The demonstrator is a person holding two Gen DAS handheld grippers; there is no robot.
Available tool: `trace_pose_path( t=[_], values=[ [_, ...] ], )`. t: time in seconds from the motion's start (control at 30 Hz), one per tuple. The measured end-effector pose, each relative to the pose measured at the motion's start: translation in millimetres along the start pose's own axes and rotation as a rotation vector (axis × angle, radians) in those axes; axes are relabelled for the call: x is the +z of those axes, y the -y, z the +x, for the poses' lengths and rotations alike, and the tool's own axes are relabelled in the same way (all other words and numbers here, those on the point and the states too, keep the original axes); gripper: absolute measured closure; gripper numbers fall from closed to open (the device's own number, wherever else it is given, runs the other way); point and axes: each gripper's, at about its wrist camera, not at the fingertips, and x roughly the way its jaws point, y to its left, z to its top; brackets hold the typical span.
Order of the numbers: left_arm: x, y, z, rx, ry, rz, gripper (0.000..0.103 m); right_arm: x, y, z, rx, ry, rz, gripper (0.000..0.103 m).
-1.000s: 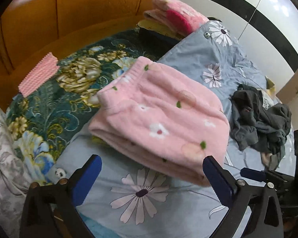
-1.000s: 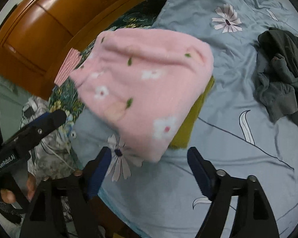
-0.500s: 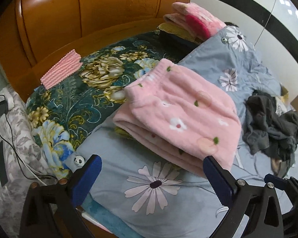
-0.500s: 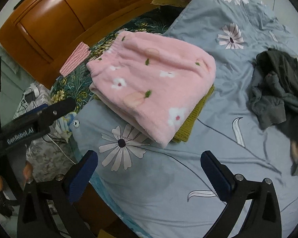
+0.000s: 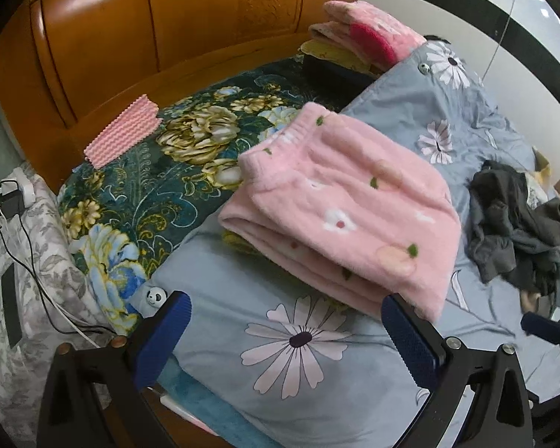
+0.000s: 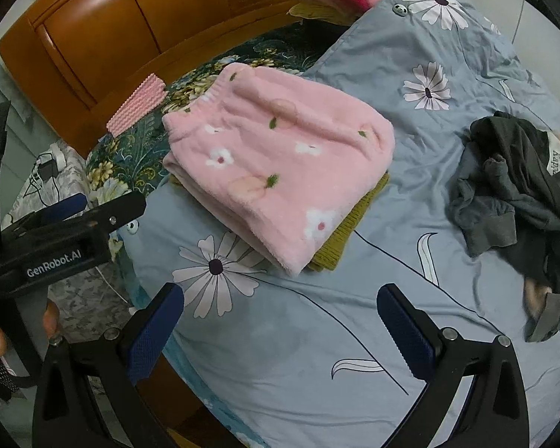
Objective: Fold clothes
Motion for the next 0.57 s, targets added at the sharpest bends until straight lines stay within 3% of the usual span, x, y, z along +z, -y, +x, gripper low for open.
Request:
trace_pose_path(
  t=[0.17,0.57],
  values=[
    [-9,6,7,0.022,-0.028,0.05,0.0,-2,0,4,-0.013,-0.019,0.006,0.0],
    [-18,8,16,0.06,-0.042,0.05,0.0,-6,1,10,-0.018,-0.043,0.028,0.0]
  ],
)
